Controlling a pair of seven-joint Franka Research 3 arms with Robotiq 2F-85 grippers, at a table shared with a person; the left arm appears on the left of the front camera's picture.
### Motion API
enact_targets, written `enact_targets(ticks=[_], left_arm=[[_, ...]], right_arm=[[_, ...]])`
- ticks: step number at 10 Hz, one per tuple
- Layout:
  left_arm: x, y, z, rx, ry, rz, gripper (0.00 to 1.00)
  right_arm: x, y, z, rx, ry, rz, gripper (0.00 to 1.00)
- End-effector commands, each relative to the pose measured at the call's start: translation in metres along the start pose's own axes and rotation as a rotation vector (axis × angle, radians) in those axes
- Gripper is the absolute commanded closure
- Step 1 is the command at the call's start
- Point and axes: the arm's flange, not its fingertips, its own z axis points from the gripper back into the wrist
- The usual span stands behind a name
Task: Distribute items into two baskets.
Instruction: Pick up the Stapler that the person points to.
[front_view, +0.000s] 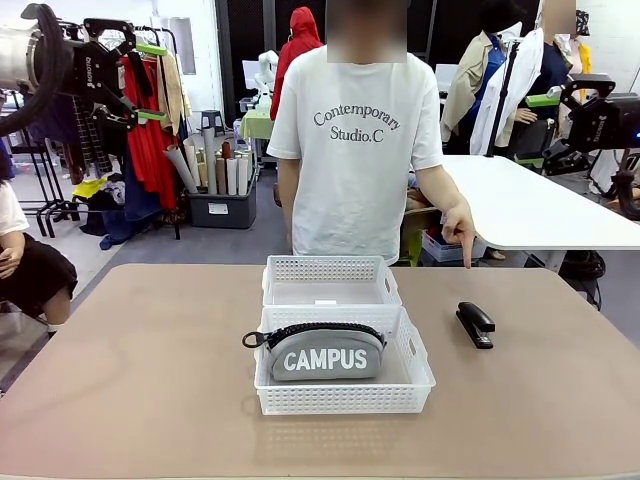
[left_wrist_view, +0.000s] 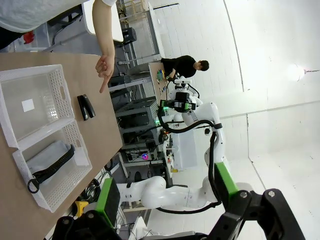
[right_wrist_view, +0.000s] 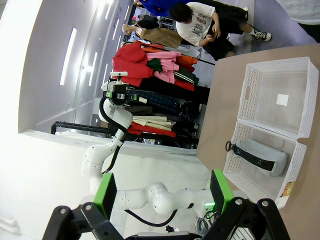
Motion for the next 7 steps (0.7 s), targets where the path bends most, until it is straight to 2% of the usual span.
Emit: enact_targets(ticks=[1,7], left_arm=[[-0.0009,-0.0015,0.0010,0.002,-0.002,-0.002,0.00],[-0.0009,-0.0015,0.0010,0.002,-0.002,-0.002,0.00]], right_arm=[[-0.0011,0.0016,-0.0007,-0.002,0.003,0.002,0.00],[-0.0011,0.0016,-0.0007,-0.002,0.003,0.002,0.00]])
